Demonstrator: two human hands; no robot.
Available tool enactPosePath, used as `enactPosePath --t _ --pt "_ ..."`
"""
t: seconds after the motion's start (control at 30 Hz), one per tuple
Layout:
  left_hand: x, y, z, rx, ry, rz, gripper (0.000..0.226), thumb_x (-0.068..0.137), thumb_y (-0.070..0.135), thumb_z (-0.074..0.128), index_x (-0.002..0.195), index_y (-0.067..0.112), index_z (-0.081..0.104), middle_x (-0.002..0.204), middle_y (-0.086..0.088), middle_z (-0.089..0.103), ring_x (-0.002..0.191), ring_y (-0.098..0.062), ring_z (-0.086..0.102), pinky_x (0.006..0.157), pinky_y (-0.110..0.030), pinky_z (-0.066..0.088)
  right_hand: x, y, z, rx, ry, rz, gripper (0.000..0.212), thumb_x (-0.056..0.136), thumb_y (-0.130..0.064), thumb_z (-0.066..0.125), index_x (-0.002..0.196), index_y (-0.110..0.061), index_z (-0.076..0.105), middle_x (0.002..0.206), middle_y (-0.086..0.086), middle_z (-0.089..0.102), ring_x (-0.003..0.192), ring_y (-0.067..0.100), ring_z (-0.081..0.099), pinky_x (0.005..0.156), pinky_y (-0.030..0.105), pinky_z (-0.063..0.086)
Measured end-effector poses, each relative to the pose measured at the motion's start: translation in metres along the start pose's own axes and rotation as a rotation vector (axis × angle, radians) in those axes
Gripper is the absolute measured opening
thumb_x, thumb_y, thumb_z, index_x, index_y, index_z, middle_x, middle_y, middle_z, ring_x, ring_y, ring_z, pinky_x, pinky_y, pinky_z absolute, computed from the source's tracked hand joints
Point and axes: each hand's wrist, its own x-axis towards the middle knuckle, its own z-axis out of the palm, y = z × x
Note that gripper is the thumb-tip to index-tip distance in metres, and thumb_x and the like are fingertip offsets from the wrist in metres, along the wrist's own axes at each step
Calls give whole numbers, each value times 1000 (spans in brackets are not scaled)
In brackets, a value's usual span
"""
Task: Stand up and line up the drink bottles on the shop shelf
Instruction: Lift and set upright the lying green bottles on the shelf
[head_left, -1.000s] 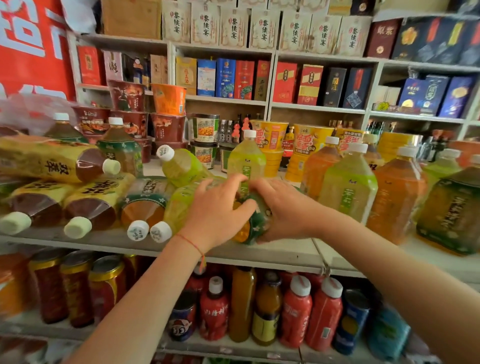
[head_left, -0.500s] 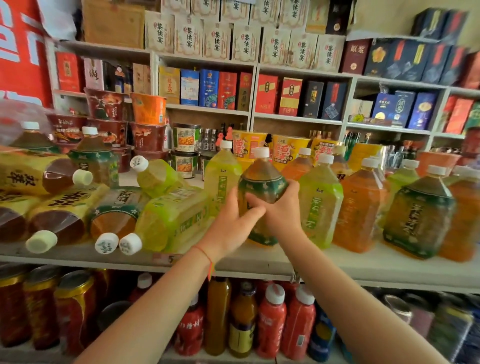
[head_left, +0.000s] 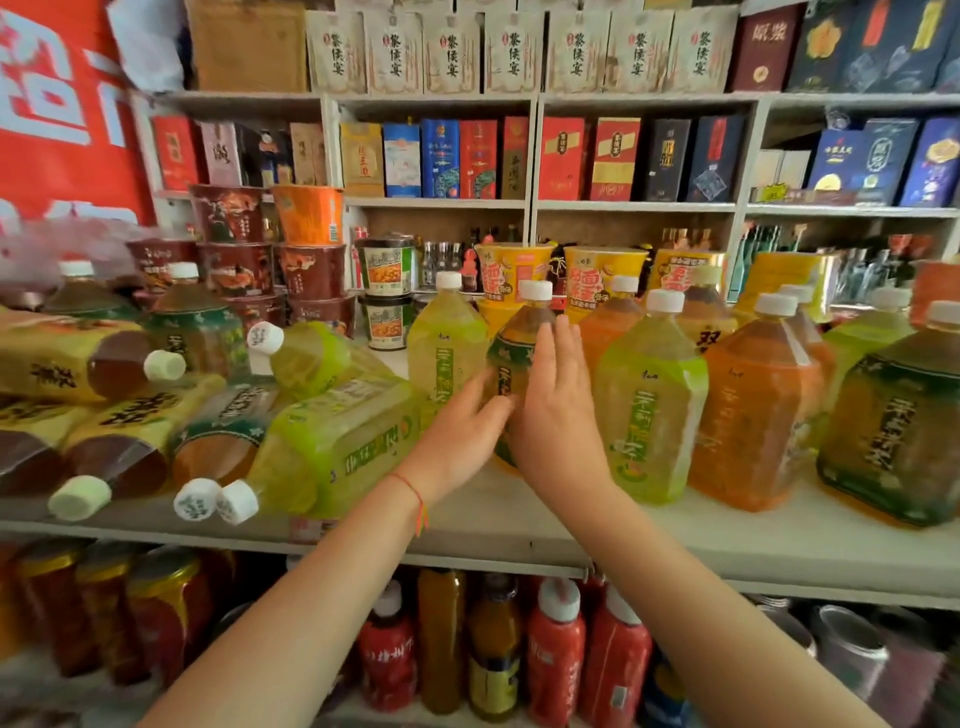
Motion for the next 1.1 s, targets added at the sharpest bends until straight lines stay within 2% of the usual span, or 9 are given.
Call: enactPosePath --t 0.1,0.23,0.33,0.4,0.5,0.6,0.8,0.9,1.1 --pt "-9 -2 -31 280 161 165 30 98 18 58 127 21 61 119 12 57 119 -6 50 103 -18 40 -5 -9 -10 17 119 -132 55 92 -4 57 144 7 41 157 26 30 151 39 19 122 49 23" --pt "-20 0 -97 430 369 288 19 95 16 59 112 19 69 113 6 55 105 -2 50 89 -2 32 -2 -55 -15 169 -114 -284 41 96 -26 61 131 -5 57 134 11 56 126 30 51 108 40 39" --pt "-20 -13 -146 619 440 237 21 94 19 58 112 20 69 117 3 54 114 -10 48 99 -17 36 -5 -90 -1 157 -436 -419 79 85 -57 69 148 -17 42 150 4 42 137 23 39 115 39 32" --pt "-16 -28 -174 777 431 162 29 93 20 58 120 20 66 123 -4 53 121 -23 47 105 -36 39 -7 -111 16 35 -486 -507 103 72 -66 75 155 -25 29 159 5 30 146 24 25 120 41 18" --pt "-16 -51 -201 837 312 93 40 93 21 58 133 24 56 126 -7 53 119 -29 52 100 -44 45 -13 -137 42 -150 -458 -536 110 65 -70 76 154 -29 26 159 8 31 147 31 25 122 50 15" --pt "-20 -70 -211 762 231 145 44 99 23 53 141 35 44 131 -2 52 112 -24 58 86 -45 54 -23 -153 59 -279 -293 -543 97 60 -72 76 139 -23 50 142 12 52 133 41 46 112 57 35" --pt "-13 -82 -214 684 336 202 41 103 32 49 142 24 43 134 -3 57 106 -24 62 78 -37 50 -30 -161 78 -370 -18 -640 66 74 -68 69 113 -15 70 124 14 65 118 39 60 100 53 47" --pt "-10 -81 -214 763 345 161 34 104 37 45 134 21 45 125 -5 61 93 -28 63 65 -36 46 -26 -161 77 -371 -27 -642 69 84 -72 49 113 -13 69 123 15 65 118 39 59 99 52 48" --pt "-10 -79 -208 727 343 110 30 104 35 45 129 19 47 123 -3 61 89 -24 58 65 -33 36 1 -167 57 -375 -211 -480 88 77 -87 29 106 -14 67 111 6 64 106 28 59 88 42 48"
